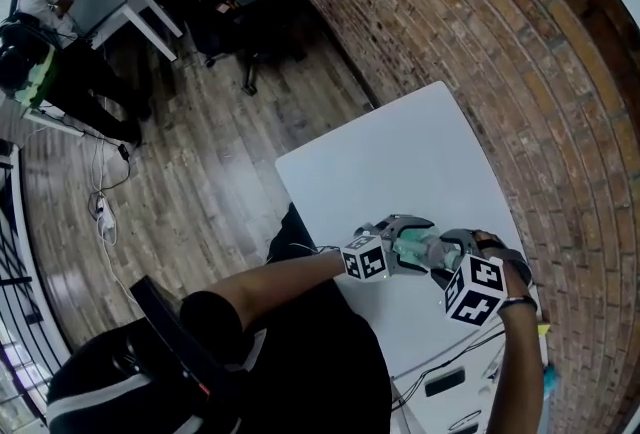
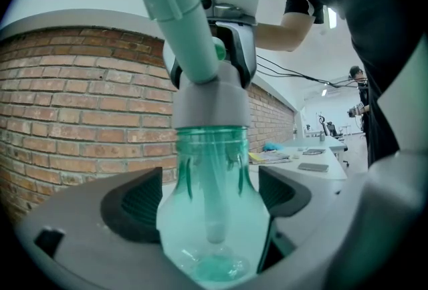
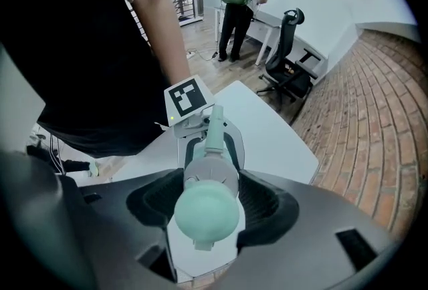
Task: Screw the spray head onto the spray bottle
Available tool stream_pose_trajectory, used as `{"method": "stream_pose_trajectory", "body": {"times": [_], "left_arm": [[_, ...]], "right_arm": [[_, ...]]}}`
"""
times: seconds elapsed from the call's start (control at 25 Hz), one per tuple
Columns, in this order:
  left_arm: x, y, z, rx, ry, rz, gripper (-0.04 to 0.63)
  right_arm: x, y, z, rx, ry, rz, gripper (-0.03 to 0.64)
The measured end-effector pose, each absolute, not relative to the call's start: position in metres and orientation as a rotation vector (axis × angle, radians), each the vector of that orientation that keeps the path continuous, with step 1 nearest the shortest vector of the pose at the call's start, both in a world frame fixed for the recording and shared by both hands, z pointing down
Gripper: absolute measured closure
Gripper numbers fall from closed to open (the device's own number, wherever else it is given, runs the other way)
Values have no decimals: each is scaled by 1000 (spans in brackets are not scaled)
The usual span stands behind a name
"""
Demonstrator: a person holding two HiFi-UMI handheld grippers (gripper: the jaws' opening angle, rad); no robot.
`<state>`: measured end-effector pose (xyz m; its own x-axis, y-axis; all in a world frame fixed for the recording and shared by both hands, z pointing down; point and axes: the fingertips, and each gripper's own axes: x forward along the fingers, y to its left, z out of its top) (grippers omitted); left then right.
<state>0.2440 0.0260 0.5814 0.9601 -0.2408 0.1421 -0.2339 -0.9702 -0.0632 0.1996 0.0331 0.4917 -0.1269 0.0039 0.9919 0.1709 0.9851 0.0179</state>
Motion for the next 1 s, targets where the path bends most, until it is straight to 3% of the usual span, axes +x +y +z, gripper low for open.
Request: {"method": "stream_pose_trajectory", "body": {"times": [0.6, 0.84, 1.0], "left_arm": [[241, 27, 581, -3067, 391, -222, 151], [243, 25, 581, -3069, 390, -221, 152], [242, 26, 580, -3067, 389, -209, 151]], "right_arm": [[200, 20, 492, 451, -1817, 431, 359], [199, 25, 473, 343, -1871, 297, 359], [192, 31, 459, 146, -1884, 19, 359]]}}
